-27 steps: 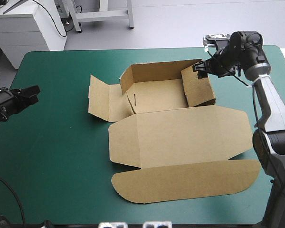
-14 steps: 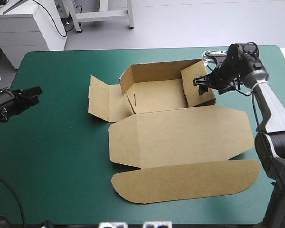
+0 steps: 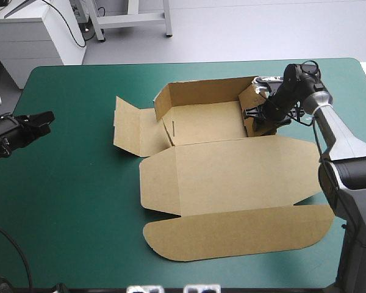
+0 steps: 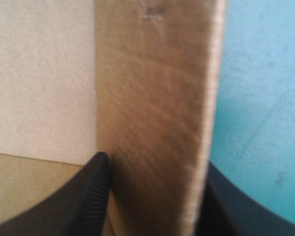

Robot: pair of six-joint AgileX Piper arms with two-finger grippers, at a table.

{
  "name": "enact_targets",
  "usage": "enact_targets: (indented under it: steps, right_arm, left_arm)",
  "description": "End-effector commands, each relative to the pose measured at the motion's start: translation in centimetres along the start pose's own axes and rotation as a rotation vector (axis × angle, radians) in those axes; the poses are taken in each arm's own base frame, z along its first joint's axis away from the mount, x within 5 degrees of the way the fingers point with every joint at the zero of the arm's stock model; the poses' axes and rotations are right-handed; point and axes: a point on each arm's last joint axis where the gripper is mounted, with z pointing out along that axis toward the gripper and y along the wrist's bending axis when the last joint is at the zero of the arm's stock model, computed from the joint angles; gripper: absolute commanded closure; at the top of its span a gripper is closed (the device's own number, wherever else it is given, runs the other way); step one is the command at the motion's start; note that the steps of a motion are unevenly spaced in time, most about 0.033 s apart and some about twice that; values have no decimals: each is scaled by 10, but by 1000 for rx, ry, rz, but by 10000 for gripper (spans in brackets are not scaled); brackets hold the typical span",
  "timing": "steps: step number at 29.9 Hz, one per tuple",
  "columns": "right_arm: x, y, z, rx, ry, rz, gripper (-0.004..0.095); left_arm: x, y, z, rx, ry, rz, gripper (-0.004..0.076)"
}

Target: Fold the box

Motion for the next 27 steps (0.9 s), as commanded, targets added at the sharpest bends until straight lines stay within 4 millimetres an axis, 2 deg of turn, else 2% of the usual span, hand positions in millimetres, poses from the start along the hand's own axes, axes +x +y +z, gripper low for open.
enact_targets:
  steps: [1,2,5,9,13,18,23,27]
  right_arm:
    - [-1,9,-37,-37,-80,-97,877]
    - [-2,12,-37,-63,-84,-119,921]
    - [-2,17,-38,-124,-94,-124,908]
    - [1,13,-50,-47,-110,-159,908]
    - [8,12,-84,7,-177,-177,909]
    - [22,23,-136,-81,-311,-233,909]
    - [37,31,-171,-77,-392,-264,909]
    - [47,37,-192,-80,-442,-273,909]
  left_arm:
    - [-15,-11,-7,26,-92,-7,733]
    - [-15,-11,-7,20,-95,-8,732]
    - [-15,-10,-6,19,-95,-10,732]
    - [-14,-7,-4,15,-89,-17,733]
    - [-12,3,2,11,-73,-43,732]
    - [-3,26,20,21,-21,-117,733]
    - [3,46,38,54,-30,-263,733]
    - [13,53,62,111,4,-336,733]
